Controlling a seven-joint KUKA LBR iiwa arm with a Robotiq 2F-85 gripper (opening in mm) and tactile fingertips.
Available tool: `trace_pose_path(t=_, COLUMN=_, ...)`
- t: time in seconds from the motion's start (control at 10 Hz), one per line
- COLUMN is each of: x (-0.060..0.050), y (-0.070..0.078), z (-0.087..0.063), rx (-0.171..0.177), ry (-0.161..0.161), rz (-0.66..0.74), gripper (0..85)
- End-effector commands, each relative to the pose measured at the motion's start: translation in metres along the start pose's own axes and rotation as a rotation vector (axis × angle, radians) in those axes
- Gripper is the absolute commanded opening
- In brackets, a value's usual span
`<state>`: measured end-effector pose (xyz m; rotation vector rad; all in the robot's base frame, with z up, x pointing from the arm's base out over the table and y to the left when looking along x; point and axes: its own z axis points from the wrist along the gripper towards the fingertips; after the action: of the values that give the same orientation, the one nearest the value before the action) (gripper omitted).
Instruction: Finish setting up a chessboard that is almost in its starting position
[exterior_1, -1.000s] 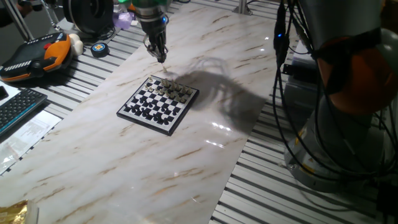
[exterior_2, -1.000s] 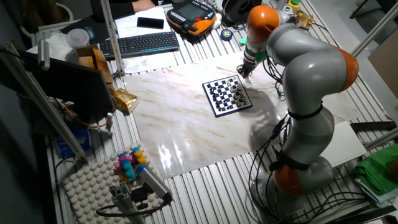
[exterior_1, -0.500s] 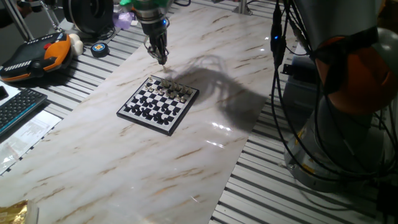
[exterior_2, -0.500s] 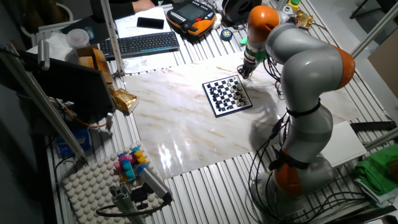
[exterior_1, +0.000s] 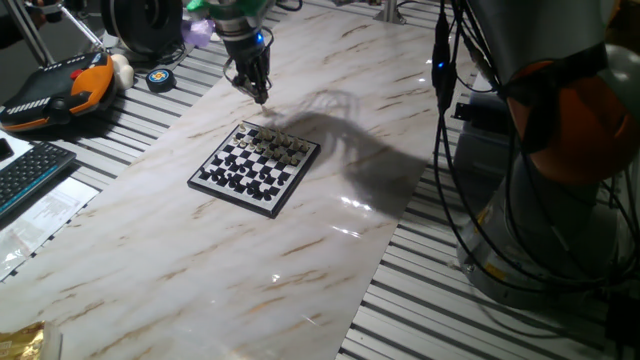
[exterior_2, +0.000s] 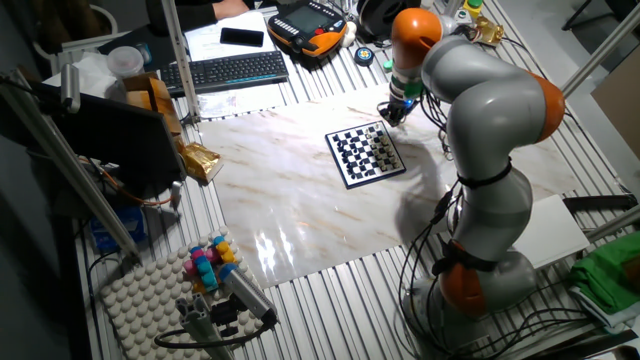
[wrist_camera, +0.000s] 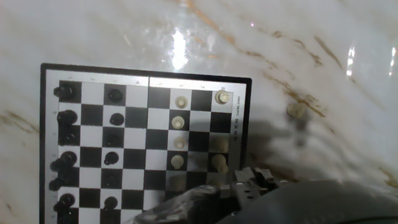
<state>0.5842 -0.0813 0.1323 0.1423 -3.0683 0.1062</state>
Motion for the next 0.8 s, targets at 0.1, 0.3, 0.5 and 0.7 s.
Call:
trace_pose_path(t=0.1, x=-0.008, y=-0.005, z=0.004, rx=0.009, ry=0.006, rz=0.022, gripper=0.7)
trace_pose_path(t=0.3, x=-0.015, y=-0.016, z=0.004, rx=0.023, ry=0.018, rz=0.026, gripper=12.7)
trace_pose_path(t=0.5, x=-0.024, y=-0.024, z=0.009, rx=0.048, ry=0.009, rz=0.043, gripper=24.7)
trace_pose_path(t=0.7, x=-0.035, y=-0.032, z=0.019, rx=0.045, ry=-0.008, rz=0.039, gripper=30.7)
